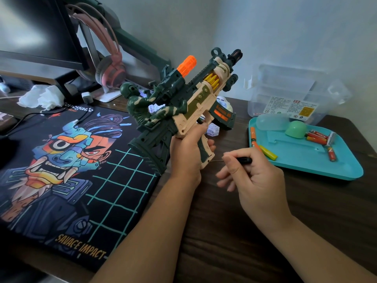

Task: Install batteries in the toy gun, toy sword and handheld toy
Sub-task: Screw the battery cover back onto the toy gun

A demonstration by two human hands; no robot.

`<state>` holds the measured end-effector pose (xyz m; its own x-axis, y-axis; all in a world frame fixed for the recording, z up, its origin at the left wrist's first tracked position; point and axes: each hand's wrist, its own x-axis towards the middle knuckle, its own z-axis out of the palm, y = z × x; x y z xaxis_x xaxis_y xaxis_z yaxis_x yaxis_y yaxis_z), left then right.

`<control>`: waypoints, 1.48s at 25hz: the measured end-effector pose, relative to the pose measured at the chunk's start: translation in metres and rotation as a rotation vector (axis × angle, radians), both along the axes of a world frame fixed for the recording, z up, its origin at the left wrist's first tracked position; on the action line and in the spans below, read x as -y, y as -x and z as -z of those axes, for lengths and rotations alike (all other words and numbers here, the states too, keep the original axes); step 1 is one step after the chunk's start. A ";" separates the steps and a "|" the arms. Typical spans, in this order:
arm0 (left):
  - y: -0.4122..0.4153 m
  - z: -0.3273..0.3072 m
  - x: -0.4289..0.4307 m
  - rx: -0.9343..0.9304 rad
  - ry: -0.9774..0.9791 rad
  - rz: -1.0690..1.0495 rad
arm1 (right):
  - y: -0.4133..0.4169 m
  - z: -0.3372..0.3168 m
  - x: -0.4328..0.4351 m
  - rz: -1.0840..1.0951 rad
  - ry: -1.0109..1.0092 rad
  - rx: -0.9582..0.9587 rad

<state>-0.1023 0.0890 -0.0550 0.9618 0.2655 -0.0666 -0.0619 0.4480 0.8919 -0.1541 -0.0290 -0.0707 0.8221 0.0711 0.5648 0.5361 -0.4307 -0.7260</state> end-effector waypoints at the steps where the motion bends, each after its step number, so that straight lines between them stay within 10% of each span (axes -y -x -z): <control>1: 0.000 0.000 0.000 -0.001 0.004 -0.002 | 0.001 0.000 -0.001 0.002 -0.005 -0.005; 14: -0.006 0.001 -0.001 -0.026 0.063 -0.016 | 0.003 -0.005 -0.002 0.005 -0.104 -0.071; 21: -0.011 -0.001 -0.007 -0.044 0.162 -0.055 | -0.012 -0.002 0.008 0.097 -0.486 -0.477; 37: -0.012 -0.005 -0.010 -0.050 0.234 -0.053 | -0.017 0.001 0.006 0.108 -0.452 -0.607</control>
<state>-0.0903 0.0993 -0.0501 0.9408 0.2875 -0.1795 -0.0495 0.6402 0.7666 -0.1369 -0.0348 -0.0717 0.9869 -0.1576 -0.0333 -0.0414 -0.0484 -0.9980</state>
